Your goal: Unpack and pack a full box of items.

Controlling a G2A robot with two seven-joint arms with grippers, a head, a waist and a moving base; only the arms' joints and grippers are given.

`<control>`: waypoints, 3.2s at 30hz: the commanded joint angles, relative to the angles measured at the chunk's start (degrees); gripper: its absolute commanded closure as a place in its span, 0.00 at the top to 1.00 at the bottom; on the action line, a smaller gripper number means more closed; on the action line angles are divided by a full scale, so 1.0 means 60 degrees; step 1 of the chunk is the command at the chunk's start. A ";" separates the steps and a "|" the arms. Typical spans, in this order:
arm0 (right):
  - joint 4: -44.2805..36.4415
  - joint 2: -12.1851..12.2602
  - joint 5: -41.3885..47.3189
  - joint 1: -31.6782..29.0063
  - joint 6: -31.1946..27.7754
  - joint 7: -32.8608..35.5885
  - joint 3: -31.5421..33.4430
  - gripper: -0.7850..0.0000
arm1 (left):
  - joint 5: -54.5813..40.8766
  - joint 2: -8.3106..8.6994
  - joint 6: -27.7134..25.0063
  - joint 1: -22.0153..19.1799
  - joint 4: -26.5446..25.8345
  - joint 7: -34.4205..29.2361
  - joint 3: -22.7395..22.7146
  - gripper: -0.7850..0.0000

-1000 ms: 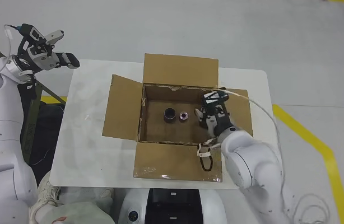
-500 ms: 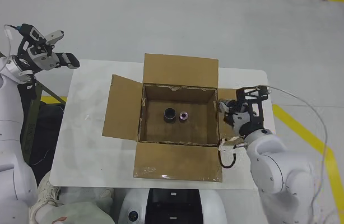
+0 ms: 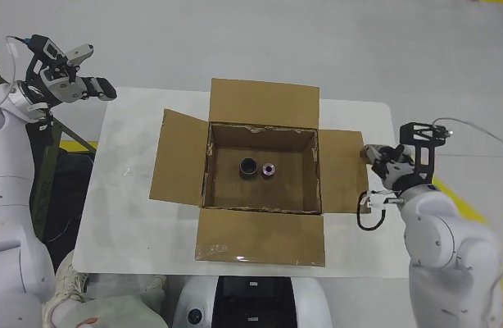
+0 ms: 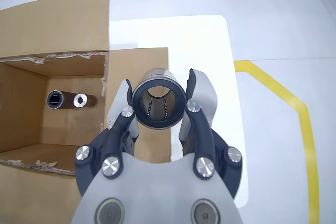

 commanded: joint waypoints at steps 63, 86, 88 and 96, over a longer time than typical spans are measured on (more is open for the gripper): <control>0.5312 0.0049 0.0153 0.1861 0.1162 -0.0195 -0.0093 0.00 | 0.0000 0.0000 0.0000 0.0000 0.0000 0.0000 0.0000 1.00; 0.7334 0.0148 0.0615 0.3140 0.1161 0.0085 0.0235 0.00 | 0.0000 0.0000 0.0000 0.0000 0.0000 0.0000 0.0000 1.00; 0.7416 0.0149 0.0595 0.3191 0.1202 0.0103 0.0185 0.00 | 0.0000 0.0000 0.0000 0.0000 0.0000 0.0000 0.0000 1.00; 0.7638 0.0160 0.0654 0.3335 0.1361 0.0162 0.0121 0.32 | 0.0000 0.0000 0.0000 0.0000 0.0000 0.0000 0.0000 1.00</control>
